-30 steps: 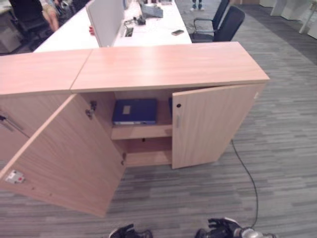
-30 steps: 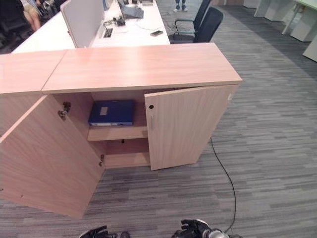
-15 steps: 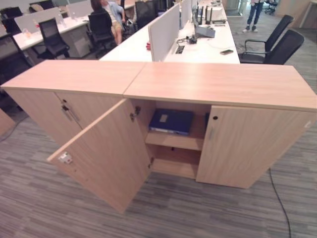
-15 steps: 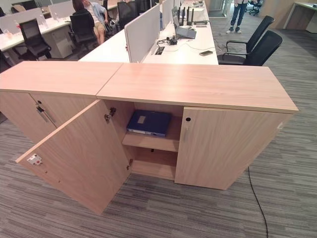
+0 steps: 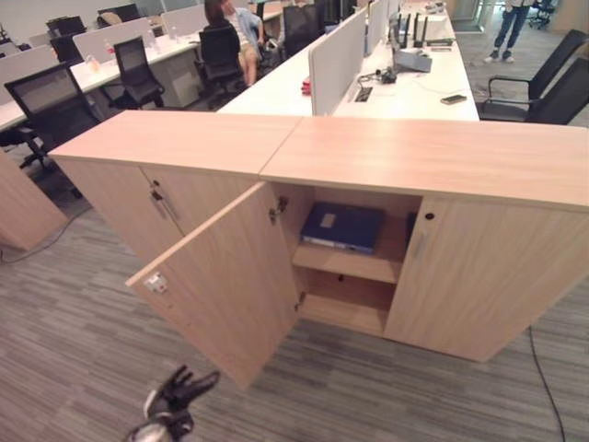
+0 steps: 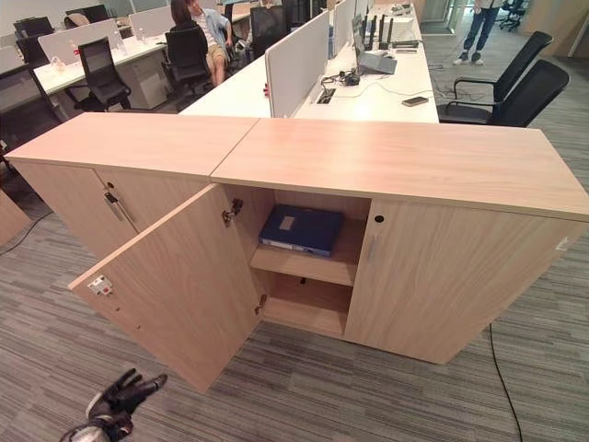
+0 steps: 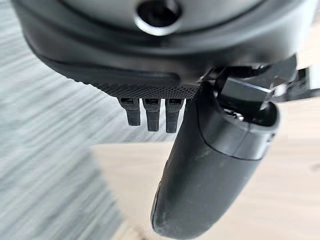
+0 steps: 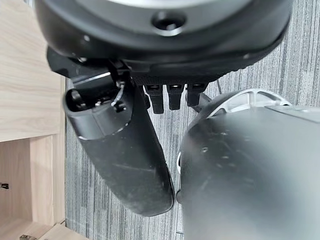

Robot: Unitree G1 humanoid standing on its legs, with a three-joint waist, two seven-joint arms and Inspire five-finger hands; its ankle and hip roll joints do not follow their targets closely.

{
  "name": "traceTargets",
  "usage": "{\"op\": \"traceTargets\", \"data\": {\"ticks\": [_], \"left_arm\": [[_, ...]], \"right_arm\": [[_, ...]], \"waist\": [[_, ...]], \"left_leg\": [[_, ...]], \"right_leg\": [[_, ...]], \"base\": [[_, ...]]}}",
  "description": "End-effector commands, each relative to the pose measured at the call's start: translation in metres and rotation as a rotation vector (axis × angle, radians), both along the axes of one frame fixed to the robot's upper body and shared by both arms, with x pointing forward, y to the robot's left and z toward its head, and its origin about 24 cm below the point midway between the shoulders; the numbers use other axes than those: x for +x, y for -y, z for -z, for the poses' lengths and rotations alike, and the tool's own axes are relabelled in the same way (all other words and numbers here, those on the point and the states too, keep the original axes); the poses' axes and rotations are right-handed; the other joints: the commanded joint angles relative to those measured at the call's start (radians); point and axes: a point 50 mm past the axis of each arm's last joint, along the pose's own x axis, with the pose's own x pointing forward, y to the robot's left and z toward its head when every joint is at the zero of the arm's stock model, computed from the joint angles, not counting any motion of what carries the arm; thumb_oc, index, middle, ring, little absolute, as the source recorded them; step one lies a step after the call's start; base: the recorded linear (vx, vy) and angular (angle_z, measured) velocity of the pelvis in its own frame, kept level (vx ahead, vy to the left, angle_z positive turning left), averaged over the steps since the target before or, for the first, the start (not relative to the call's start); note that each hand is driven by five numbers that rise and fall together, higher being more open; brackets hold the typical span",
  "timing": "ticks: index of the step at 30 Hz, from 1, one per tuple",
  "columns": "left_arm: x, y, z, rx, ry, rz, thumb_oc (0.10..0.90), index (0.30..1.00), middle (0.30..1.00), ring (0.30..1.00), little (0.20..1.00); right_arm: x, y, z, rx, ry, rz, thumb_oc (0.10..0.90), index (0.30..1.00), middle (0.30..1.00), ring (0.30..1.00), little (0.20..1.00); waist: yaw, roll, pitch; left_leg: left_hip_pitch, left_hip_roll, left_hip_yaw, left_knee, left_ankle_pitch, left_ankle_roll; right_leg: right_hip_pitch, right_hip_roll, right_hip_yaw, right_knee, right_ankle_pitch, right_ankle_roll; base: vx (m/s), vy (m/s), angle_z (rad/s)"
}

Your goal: Put the empty folder in the office cabinet

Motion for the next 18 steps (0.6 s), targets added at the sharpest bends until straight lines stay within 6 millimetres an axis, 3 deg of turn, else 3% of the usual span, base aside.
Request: {"op": "traceTargets", "data": {"ticks": [1,6,18], "left_arm": [[0.041,-0.032,-0.052,0.215,0.176,0.035,0.8,0.9,0.9,0.9,0.9],[0.067,-0.038,-0.089,0.39,0.234,0.17,0.8,0.9,0.9,0.9,0.9],[0.099,-0.031,-0.121,0.477,0.321,0.264,0.8,0.9,0.9,0.9,0.9]], "right_arm": [[0.02,-0.009,-0.001,0.03,0.061,-0.004,0.8,0.9,0.9,0.9,0.9],[0.019,-0.013,0.0,0.045,0.065,-0.026,0.8,0.9,0.9,0.9,0.9],[0.024,-0.019,0.0,0.072,0.09,-0.039,0.8,0.9,0.9,0.9,0.9]], "waist": [[0.019,-0.04,-0.018],[0.004,-0.051,-0.025],[-0.026,-0.065,-0.034]], "left_leg": [[0.044,-0.016,0.051,-0.001,-0.126,-0.014],[0.05,-0.023,0.058,-0.001,-0.133,-0.01],[0.069,-0.029,0.079,-0.001,-0.145,-0.007]], "right_leg": [[-0.073,-0.001,0.05,-0.055,0.04,0.037],[-0.076,-0.005,0.062,-0.059,0.052,0.048],[-0.077,-0.006,0.088,-0.068,0.067,0.06]], "base": [[0.03,0.009,-0.03],[0.02,0.0,-0.06],[0.01,-0.003,-0.03]]}}
